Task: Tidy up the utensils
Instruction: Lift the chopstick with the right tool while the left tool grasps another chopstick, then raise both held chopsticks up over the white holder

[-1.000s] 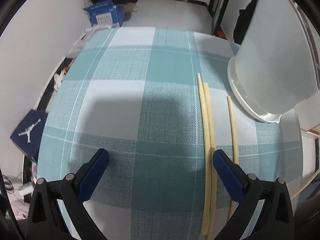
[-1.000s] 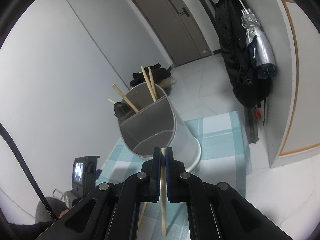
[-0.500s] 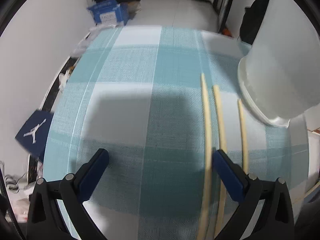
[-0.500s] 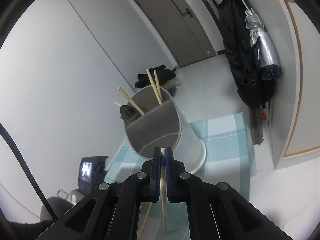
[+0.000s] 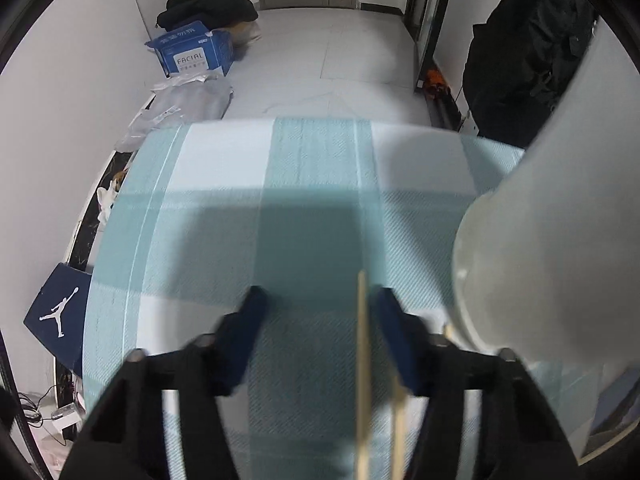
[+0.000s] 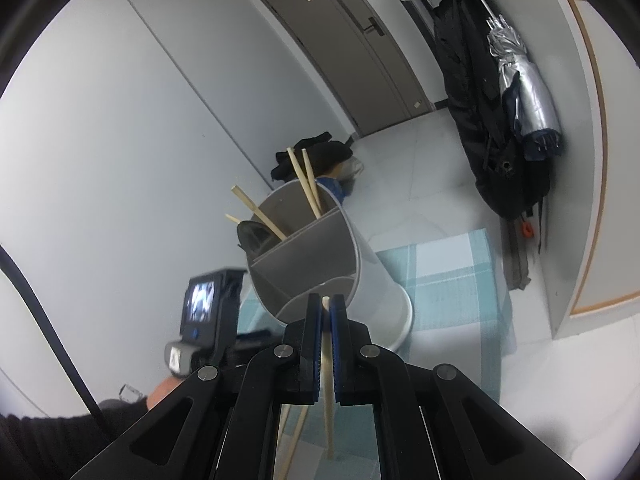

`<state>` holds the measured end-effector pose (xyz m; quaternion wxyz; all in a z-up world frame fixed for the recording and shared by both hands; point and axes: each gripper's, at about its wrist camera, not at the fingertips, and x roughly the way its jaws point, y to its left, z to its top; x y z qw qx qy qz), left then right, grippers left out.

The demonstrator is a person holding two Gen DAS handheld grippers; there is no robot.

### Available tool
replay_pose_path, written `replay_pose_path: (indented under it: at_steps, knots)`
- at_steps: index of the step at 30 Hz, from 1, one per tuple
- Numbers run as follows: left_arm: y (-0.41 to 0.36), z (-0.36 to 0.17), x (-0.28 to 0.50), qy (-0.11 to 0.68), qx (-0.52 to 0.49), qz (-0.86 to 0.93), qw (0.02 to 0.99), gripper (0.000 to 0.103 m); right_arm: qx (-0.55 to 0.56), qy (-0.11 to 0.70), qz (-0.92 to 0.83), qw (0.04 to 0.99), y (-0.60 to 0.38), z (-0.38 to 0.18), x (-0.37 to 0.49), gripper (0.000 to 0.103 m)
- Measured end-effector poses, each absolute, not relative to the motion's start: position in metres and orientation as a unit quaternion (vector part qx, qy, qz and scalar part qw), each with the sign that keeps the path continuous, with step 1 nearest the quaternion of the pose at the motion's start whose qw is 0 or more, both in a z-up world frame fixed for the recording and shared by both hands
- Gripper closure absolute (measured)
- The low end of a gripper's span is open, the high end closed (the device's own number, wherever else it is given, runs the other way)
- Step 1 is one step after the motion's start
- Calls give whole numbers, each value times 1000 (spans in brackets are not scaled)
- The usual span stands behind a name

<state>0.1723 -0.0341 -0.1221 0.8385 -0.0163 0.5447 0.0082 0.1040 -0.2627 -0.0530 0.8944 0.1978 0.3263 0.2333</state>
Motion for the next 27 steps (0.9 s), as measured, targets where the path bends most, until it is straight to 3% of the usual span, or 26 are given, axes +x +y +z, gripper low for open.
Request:
replay_pose_path:
  at_steps: [3, 8, 16, 27]
  knots:
    - [-35, -122, 177, 548, -26, -1, 836, 101, 199, 333, 229, 893, -265, -56, 108, 99]
    - [-19, -116, 168, 546, -92, -4, 833, 102, 200, 334, 226, 893, -266, -55, 113, 99]
    - [10, -61, 115, 437, -162, -20, 884, 102, 172, 328, 228, 900, -248, -50, 104, 99]
    - [6, -13, 65, 349, -138, -54, 925, 102, 111, 302, 219, 921, -212, -38, 73, 100]
